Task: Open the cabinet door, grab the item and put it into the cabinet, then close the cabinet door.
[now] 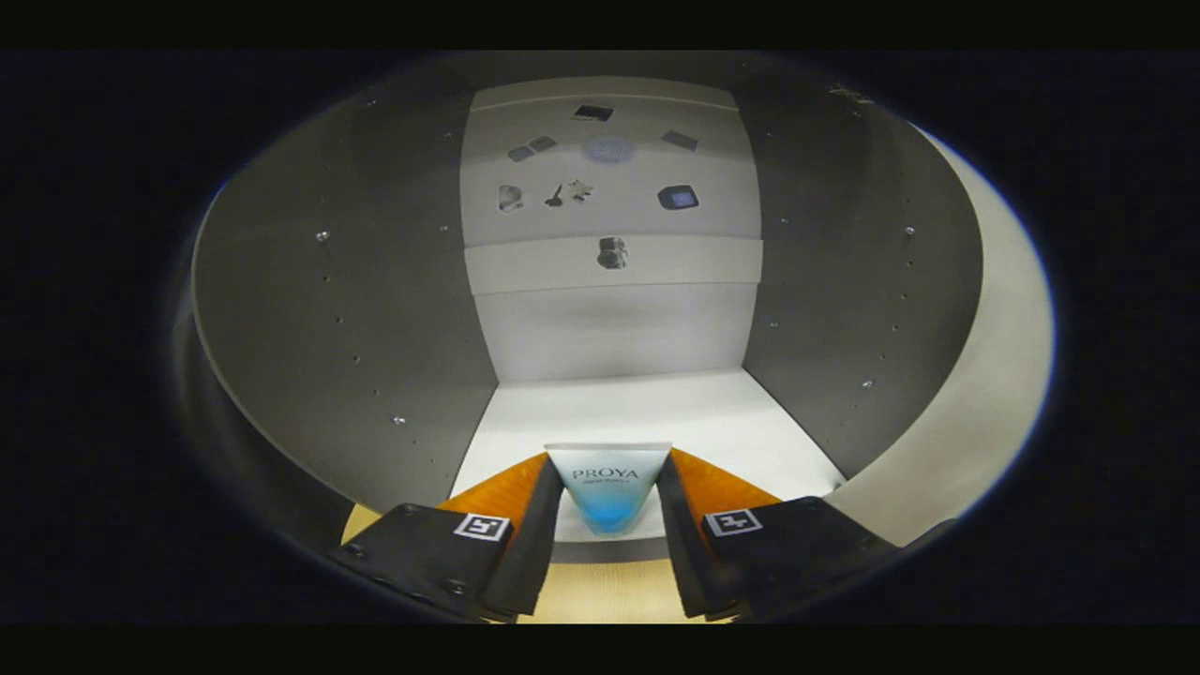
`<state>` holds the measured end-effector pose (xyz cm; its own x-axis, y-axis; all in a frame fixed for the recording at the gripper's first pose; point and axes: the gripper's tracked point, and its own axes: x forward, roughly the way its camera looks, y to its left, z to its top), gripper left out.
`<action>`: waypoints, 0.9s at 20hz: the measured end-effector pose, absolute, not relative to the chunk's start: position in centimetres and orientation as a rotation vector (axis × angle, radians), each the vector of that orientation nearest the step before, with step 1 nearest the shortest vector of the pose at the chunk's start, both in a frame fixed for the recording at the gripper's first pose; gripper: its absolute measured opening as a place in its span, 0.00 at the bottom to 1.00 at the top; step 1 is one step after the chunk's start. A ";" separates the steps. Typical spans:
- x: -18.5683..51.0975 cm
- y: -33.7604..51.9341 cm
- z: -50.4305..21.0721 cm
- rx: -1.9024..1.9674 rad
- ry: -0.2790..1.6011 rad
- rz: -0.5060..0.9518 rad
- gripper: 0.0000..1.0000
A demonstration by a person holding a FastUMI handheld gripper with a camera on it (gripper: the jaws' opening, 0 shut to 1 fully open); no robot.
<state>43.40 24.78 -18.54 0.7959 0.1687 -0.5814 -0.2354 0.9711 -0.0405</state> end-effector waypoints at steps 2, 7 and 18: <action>43.6 25.0 -19.3 -0.113 0.625 0.226 0.62; 44.5 24.5 -19.1 -0.107 0.596 0.205 0.65; 40.2 23.8 -14.3 -0.080 0.422 0.161 1.00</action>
<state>40.16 23.78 -14.30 0.8996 0.1389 -0.4141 -0.1719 0.9842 -0.0433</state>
